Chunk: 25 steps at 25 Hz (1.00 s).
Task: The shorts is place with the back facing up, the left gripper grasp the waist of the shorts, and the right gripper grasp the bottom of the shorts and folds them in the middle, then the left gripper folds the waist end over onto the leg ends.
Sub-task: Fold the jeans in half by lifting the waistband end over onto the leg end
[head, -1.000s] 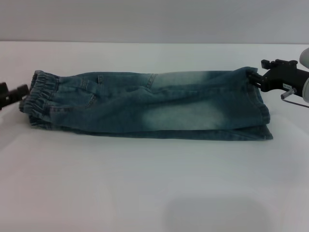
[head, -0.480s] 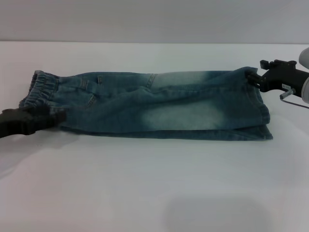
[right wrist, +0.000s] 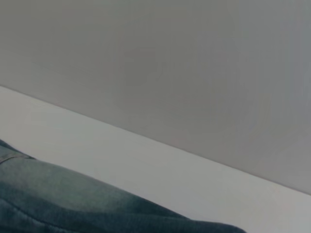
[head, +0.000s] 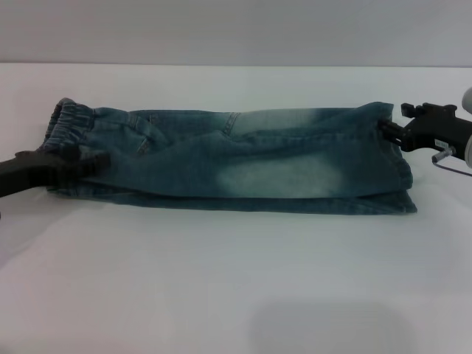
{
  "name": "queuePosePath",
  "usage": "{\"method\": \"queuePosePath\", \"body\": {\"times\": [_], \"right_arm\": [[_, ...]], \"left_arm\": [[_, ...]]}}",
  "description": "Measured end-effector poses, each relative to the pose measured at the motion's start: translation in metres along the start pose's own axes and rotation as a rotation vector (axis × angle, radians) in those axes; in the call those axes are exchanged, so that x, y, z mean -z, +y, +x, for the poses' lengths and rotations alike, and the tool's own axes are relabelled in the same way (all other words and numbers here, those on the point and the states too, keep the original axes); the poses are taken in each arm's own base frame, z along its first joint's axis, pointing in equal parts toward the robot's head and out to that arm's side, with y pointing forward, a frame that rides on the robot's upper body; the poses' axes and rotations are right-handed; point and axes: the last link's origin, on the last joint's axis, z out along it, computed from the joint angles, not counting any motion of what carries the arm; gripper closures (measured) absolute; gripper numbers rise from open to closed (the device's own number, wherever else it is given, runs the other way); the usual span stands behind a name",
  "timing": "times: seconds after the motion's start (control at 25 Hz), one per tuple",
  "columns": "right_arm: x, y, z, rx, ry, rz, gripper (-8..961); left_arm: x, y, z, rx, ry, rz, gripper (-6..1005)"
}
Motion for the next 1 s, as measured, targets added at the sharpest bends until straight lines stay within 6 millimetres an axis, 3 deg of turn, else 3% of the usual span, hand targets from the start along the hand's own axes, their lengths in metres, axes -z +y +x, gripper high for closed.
{"method": "queuePosePath", "body": {"times": [0.6,0.72,1.0], "right_arm": [[0.015,-0.008,0.003,-0.048,-0.052,0.016,457],[0.014,-0.008,0.002,-0.046,-0.053,0.014,457],[0.011,-0.006,-0.001,-0.042,-0.055,0.004,458]], "left_arm": [[-0.022,-0.006,0.013,-0.004,0.018,0.089,166],[-0.018,-0.007,0.014,0.002,0.035,0.093,167],[0.015,-0.013,0.013,0.004,0.108,0.104,168]]}}
